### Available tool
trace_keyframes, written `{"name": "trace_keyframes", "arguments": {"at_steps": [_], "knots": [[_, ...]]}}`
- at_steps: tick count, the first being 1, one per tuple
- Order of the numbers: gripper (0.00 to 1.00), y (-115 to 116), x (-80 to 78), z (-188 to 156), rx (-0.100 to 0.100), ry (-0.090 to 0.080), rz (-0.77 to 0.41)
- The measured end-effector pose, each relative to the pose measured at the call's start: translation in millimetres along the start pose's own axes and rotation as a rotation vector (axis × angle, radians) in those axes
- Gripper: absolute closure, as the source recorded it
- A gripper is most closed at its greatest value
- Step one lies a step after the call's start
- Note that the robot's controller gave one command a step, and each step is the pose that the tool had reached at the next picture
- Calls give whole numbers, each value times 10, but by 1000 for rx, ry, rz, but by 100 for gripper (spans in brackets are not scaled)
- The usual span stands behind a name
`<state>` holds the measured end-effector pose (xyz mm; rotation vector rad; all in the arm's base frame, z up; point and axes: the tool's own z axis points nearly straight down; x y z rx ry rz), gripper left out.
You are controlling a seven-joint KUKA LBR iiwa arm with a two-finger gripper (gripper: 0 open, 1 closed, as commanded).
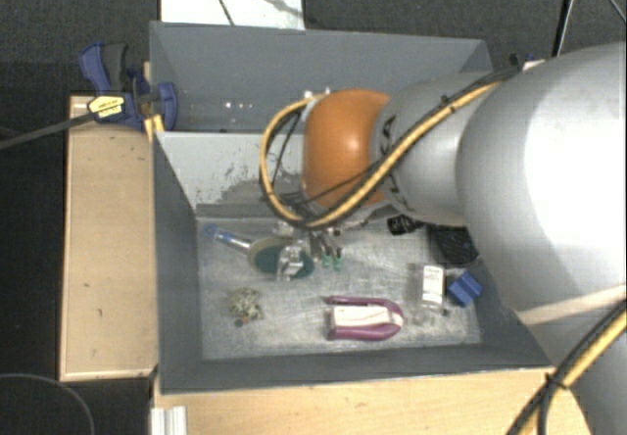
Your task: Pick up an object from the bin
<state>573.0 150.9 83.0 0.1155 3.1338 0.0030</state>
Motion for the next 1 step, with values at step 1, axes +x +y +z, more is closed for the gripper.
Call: {"name": "trace_keyframes", "arguments": {"at_steps": [1], "knots": [[100,-86,120,-1667,-1,-3,-41]]}}
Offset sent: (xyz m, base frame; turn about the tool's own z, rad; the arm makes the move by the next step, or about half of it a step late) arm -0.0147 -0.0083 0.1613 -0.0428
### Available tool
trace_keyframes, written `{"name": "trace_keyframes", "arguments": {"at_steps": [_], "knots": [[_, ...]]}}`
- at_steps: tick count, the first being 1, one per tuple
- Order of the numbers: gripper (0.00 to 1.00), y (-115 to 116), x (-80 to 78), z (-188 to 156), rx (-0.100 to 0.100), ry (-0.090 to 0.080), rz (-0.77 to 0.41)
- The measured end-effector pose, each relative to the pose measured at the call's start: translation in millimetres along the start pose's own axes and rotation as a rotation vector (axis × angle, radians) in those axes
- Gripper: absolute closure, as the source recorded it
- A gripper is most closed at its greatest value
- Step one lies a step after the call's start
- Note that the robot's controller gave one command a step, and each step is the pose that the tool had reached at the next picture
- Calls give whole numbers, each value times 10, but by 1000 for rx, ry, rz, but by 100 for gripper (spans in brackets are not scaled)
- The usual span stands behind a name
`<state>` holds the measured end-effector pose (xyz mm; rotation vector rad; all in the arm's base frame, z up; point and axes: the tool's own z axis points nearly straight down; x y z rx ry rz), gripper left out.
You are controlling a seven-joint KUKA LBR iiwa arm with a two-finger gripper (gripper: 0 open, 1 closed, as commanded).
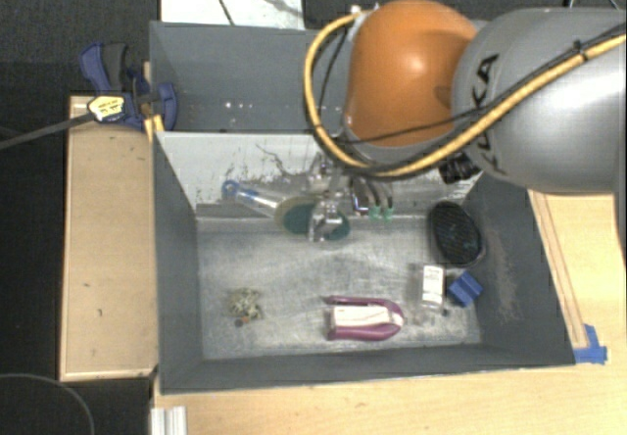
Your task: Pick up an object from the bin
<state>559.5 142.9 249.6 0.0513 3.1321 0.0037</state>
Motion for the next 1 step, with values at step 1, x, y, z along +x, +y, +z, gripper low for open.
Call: {"name": "trace_keyframes", "arguments": {"at_steps": [1], "knots": [[100,53,428,11,1,9,-234]]}}
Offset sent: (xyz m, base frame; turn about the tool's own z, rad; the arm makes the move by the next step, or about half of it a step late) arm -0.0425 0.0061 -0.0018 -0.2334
